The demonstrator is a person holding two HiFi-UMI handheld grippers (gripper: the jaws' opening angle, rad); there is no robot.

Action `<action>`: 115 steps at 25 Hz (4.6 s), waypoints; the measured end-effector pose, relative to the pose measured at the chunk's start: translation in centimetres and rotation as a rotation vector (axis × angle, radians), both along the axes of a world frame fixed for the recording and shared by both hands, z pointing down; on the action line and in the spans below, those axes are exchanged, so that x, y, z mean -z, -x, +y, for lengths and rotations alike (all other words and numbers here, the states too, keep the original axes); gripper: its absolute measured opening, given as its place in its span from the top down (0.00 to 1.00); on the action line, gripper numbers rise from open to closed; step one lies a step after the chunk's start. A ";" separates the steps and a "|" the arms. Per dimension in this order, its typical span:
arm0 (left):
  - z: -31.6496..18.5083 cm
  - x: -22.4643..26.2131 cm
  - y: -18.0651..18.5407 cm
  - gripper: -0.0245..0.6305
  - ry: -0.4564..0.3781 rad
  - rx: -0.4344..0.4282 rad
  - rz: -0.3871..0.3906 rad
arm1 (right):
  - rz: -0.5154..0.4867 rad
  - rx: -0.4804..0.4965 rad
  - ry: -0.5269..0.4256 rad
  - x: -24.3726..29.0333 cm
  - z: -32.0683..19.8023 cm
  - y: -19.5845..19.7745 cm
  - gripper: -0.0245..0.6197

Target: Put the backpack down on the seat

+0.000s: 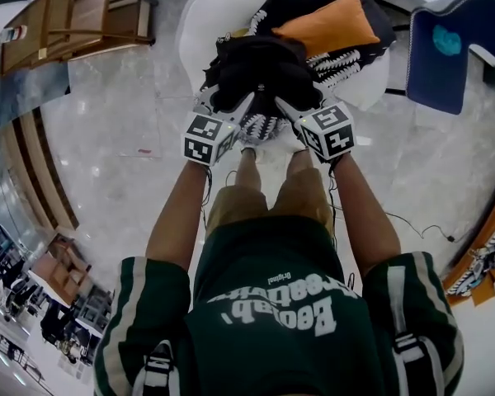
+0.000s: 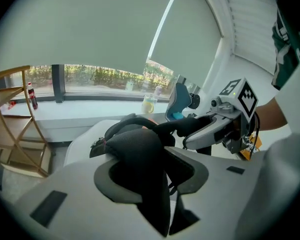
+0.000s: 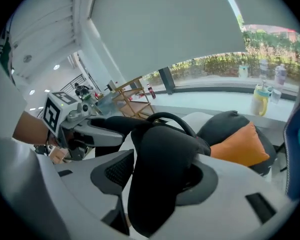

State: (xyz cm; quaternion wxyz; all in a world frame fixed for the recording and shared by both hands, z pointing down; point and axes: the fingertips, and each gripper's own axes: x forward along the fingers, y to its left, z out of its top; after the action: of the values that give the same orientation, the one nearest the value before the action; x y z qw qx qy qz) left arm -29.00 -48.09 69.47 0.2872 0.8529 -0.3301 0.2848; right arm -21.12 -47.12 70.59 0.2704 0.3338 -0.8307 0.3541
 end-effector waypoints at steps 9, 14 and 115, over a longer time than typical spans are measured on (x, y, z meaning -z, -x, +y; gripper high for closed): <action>2.8 -3.0 1.6 0.51 0.061 0.083 -0.128 | 0.148 -0.115 0.045 -2.9 0.9 -3.4 0.55; 3.7 -3.5 2.6 0.49 0.073 0.116 -0.144 | 0.230 -0.162 0.034 -3.6 1.8 -4.7 0.53; 38.9 45.4 7.0 0.93 -0.907 0.013 0.157 | 0.085 -0.323 -0.969 45.5 39.1 3.0 0.91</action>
State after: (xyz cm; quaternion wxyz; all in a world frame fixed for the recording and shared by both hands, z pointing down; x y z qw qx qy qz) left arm -35.97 -9.20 24.04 -0.0892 0.9094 -0.4038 0.0443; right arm -24.12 -8.06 25.05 0.0599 0.5590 -0.8256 -0.0482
